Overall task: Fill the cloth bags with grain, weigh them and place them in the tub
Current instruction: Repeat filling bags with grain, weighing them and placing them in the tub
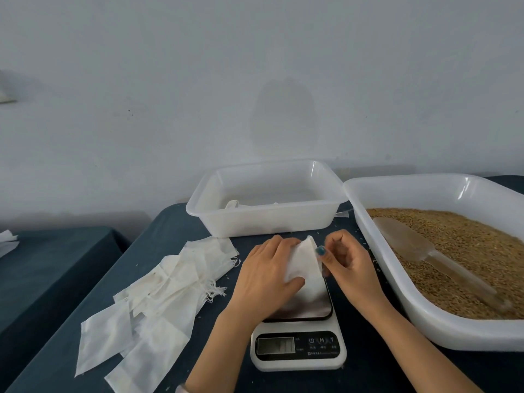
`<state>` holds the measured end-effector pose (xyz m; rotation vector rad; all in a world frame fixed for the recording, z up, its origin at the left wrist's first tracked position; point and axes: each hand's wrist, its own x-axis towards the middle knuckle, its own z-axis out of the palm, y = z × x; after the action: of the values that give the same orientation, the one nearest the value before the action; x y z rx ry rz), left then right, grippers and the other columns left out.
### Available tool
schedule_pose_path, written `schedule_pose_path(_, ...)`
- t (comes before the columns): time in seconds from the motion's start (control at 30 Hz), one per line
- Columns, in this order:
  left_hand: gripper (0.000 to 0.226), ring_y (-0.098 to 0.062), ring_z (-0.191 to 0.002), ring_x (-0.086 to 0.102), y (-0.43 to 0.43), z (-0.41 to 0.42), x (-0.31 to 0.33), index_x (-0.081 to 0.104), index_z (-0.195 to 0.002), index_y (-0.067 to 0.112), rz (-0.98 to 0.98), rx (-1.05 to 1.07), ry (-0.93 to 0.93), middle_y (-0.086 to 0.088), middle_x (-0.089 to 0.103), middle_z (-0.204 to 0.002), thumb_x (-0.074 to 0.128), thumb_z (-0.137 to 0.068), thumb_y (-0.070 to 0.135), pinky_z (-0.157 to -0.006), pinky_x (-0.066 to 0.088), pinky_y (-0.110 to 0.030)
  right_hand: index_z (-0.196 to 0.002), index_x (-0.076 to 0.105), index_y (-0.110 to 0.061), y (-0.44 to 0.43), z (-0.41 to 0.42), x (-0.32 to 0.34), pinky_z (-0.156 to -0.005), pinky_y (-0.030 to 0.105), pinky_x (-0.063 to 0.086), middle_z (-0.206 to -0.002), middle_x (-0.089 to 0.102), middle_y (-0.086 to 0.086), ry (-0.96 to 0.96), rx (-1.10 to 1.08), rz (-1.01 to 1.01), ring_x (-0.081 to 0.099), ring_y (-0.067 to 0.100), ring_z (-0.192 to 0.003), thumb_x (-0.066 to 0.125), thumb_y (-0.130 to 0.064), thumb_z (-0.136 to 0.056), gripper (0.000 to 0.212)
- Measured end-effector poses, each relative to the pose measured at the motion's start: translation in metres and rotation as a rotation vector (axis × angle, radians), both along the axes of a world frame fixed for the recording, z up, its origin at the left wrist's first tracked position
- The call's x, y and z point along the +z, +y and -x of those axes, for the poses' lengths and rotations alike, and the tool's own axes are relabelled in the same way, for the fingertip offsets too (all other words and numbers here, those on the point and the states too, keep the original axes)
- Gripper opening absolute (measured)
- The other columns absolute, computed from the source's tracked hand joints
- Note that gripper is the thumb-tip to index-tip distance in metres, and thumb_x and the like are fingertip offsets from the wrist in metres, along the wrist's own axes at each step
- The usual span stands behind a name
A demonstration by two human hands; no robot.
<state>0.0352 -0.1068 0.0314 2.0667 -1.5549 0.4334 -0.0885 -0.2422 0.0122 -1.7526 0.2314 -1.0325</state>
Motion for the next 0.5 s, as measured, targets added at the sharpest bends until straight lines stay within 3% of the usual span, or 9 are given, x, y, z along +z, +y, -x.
schedule_pose_path(0.2,0.056,-0.021,-0.094,0.057,0.0046,-0.0074,-0.0004,0.053,-0.126,0.021,0.006,0.088,0.007,0.005,0.057,-0.107,0.059,-0.073,0.041,-0.078,0.045,-0.031,-0.093,0.069,-0.026,0.0027,0.0029,0.0032,-0.062,0.020,0.050,-0.088,0.064,-0.011,0.005,-0.154,0.197,0.063,0.013,-0.076,0.062,-0.052,-0.087,0.028)
schedule_pose_path(0.5,0.056,-0.022,-0.085,0.059,0.0023,-0.0051,-0.0015,0.058,-0.118,0.016,-0.046,0.118,-0.118,0.001,0.058,-0.099,0.067,-0.069,0.039,-0.072,0.044,-0.031,-0.090,0.068,-0.037,0.0065,0.0024,0.0004,-0.056,0.018,0.045,-0.086,0.063,-0.012,0.072,-0.145,0.346,0.062,0.016,-0.071,0.070,-0.056,-0.081,0.021)
